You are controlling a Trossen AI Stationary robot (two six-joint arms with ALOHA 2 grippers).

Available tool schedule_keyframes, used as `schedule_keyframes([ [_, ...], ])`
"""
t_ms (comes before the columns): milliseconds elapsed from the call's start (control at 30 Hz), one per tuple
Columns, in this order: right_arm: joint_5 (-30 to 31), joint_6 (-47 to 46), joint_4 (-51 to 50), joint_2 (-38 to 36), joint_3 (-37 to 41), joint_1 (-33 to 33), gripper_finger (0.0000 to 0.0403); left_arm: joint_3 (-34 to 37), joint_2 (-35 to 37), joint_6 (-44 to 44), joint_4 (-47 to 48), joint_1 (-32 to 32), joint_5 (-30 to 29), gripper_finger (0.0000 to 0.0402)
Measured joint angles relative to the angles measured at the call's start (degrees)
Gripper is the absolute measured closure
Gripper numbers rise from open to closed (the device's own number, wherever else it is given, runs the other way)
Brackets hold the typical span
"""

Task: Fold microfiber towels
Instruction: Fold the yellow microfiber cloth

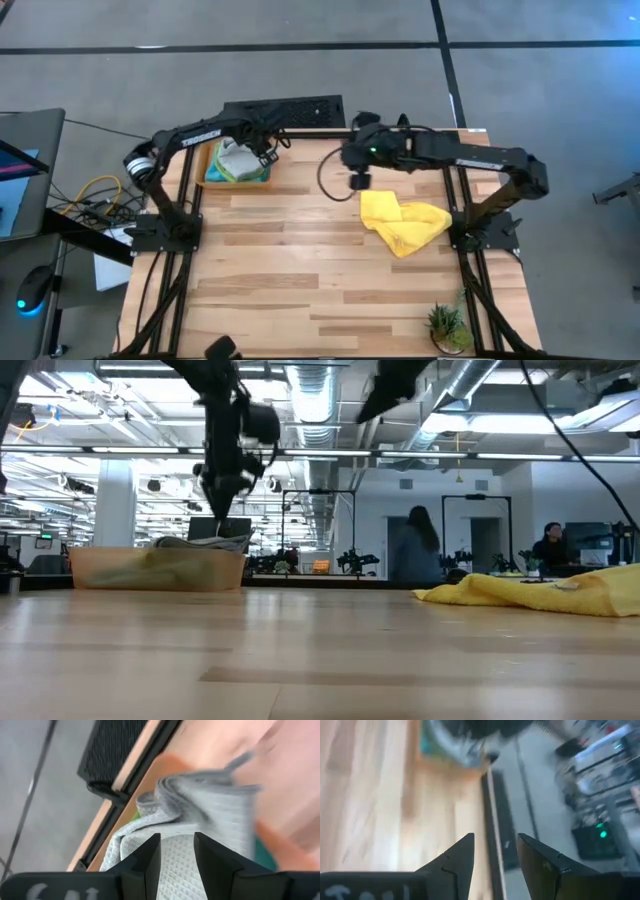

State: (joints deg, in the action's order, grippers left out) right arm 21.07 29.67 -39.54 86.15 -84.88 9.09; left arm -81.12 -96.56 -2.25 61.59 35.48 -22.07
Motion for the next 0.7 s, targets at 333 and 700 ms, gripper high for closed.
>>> schedule_keyframes([
  [333,-5.5,-22.3,-26.9,-4.3,2.2,-5.2,0.0230,0.0,2.8,-8.5,-9.3,-13.5,5.9,0.0292],
  [700,-11.7,-54.6,-28.4,-4.5,19.5,-14.7,0.0230,6.1,2.8,-8.6,-18.9,-22.2,16.3,0.0292],
])
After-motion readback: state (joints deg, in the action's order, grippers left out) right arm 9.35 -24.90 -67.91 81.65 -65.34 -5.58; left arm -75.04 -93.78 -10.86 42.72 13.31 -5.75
